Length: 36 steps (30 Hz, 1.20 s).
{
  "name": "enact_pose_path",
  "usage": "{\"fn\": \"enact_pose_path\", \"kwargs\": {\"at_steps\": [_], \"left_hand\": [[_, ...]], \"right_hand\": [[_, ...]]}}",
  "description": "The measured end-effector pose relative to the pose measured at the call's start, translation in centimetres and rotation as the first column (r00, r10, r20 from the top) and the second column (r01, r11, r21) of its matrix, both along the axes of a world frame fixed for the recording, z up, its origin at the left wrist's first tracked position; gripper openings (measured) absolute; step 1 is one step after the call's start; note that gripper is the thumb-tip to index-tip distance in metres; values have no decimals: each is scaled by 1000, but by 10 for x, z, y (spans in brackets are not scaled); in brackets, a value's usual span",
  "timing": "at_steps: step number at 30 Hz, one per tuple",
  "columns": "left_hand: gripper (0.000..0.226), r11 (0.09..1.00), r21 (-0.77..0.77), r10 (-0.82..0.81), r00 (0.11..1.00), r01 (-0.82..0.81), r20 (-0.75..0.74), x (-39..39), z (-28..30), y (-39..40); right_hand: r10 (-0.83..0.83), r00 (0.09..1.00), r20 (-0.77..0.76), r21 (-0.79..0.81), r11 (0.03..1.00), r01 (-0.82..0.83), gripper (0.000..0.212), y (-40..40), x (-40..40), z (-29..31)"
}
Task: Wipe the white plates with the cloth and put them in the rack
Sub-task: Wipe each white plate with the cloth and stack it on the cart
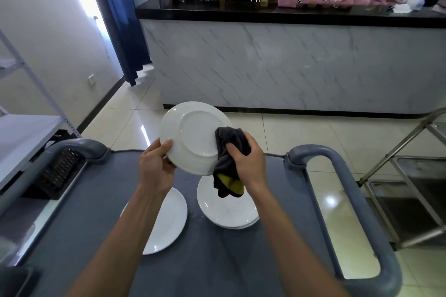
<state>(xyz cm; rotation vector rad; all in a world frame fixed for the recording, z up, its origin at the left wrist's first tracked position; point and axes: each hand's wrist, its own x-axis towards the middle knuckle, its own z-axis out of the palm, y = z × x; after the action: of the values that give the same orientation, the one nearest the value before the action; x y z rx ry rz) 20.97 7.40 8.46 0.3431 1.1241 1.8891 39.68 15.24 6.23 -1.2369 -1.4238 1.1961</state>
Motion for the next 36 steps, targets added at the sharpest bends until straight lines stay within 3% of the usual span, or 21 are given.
{"fn": "enact_pose_path", "kwargs": {"at_steps": [5, 11, 16, 21, 24, 28, 31, 36], "left_hand": [[23, 999, -19, 25, 1000, -26, -15, 0, -8, 4], [23, 994, -85, 59, 996, -65, -73, 5, 0, 11], [19, 990, -107, 56, 955, -90, -291, 11, 0, 17], [27, 988, -138, -18, 848, -65, -530, 21, -2, 20], [29, 988, -149, -70, 703, -52, -707, 31, -2, 22], [20, 993, -117, -109, 365, -1, -925, 50, -4, 23], [19, 993, -90, -101, 157, 74, -982, 54, -16, 26], [22, 984, -81, -74, -46, 161, -996, 54, -46, 28]], "right_hand": [[-55, 998, -6, -13, 998, 55, 49, -15, 0, -5], [-11, 1000, 19, -62, 998, 12, 50, -27, 10, -12], [-36, 999, 21, -41, 999, 36, 44, -31, 21, -13], [-65, 995, 70, 59, 996, 61, 52, -31, 33, -8], [-52, 995, 86, 127, 991, 41, 52, -30, 44, 2], [-99, 994, 39, 160, 983, 91, 51, -27, 60, 11], [-143, 990, 11, 174, 975, 139, 51, -24, 70, 13], [-169, 984, 63, 184, 971, 155, 54, -24, 83, 10]]}}
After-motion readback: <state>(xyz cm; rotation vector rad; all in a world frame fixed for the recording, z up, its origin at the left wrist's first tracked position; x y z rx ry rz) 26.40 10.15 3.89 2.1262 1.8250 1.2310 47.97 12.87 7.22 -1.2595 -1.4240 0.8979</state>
